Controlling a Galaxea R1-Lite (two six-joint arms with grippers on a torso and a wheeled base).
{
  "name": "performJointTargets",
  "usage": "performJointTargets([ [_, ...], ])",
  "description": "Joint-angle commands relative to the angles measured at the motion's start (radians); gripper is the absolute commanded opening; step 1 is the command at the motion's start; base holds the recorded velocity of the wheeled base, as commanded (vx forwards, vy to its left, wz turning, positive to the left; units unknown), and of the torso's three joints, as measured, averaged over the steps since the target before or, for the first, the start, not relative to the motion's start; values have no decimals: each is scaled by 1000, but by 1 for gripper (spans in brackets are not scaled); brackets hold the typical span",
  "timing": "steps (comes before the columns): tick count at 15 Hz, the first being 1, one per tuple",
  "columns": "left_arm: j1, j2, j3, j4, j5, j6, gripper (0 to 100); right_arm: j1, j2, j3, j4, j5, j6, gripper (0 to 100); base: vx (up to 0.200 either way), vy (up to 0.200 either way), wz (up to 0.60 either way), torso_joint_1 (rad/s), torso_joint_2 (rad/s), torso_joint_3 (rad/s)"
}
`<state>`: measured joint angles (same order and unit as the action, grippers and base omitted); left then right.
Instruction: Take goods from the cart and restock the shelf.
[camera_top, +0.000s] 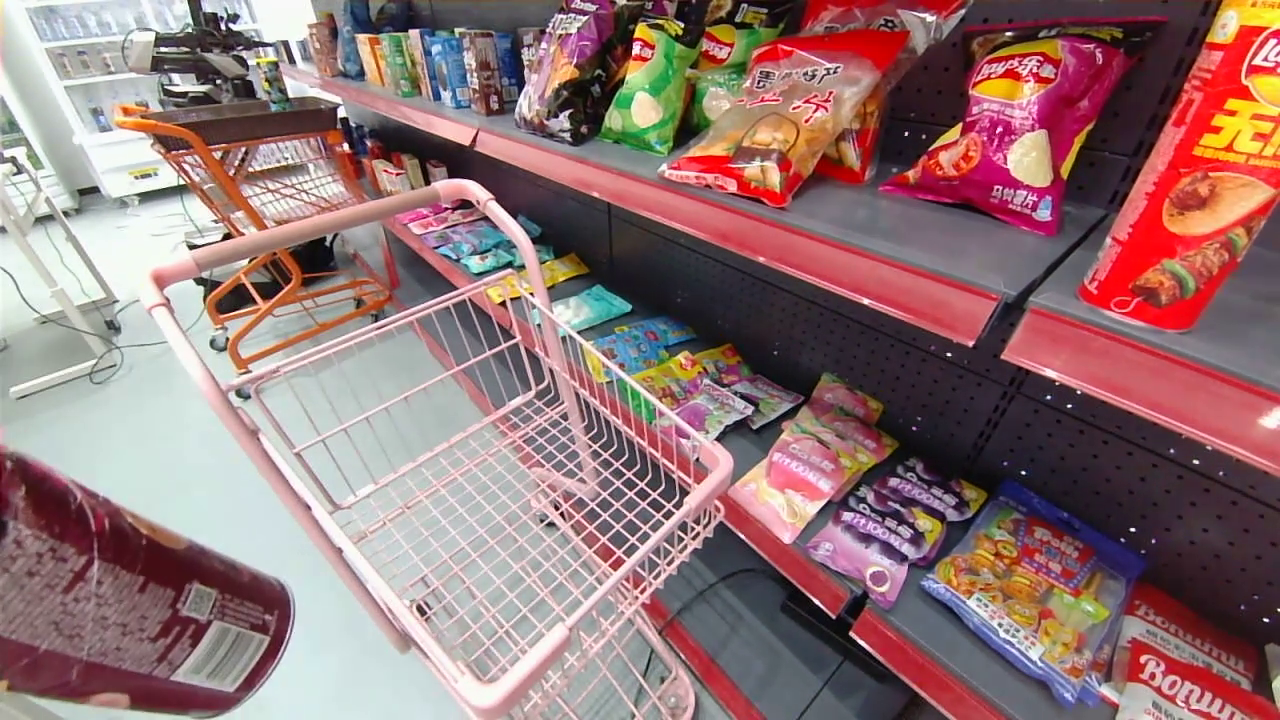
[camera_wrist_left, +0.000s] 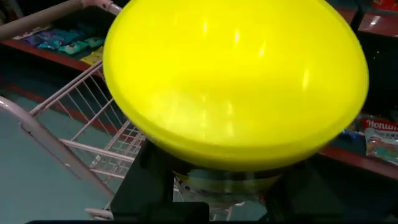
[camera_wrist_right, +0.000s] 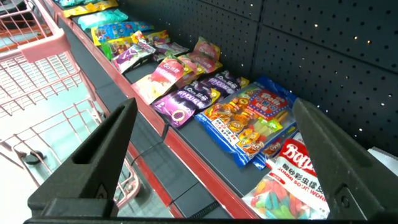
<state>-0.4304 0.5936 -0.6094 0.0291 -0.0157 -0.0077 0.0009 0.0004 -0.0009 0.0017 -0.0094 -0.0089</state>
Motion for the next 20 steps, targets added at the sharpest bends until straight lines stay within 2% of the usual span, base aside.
performJointTargets([
  [1,1,-81,54,0,11,15,0,1,1,-1,0,0,0,100,0,0,0,0,0,0],
  [2,1,-117,100,2,40,29,0,1,1,-1,0,0,0,100,0,0,0,0,0,0],
  [4,1,-153,152,2,59,51,0,1,0,-1,0,0,0,100,0,0,0,0,0,0],
  [10,2,-166,157,2,112,51,0,1,1,-1,0,0,0,100,0,0,0,19,-87,-61],
  [12,7,-164,155,2,192,52,0,1,1,-1,0,0,0,100,0,0,0,107,-427,-298],
  [13,7,-163,157,2,203,54,0,1,1,-1,0,0,0,100,0,0,0,144,-476,-339],
  [15,7,-163,160,3,201,75,0,1,0,-1,0,0,0,100,0,0,0,154,-510,-344],
  [20,7,-161,161,3,200,78,0,1,1,-1,0,2,0,100,0,0,0,183,-533,-347],
])
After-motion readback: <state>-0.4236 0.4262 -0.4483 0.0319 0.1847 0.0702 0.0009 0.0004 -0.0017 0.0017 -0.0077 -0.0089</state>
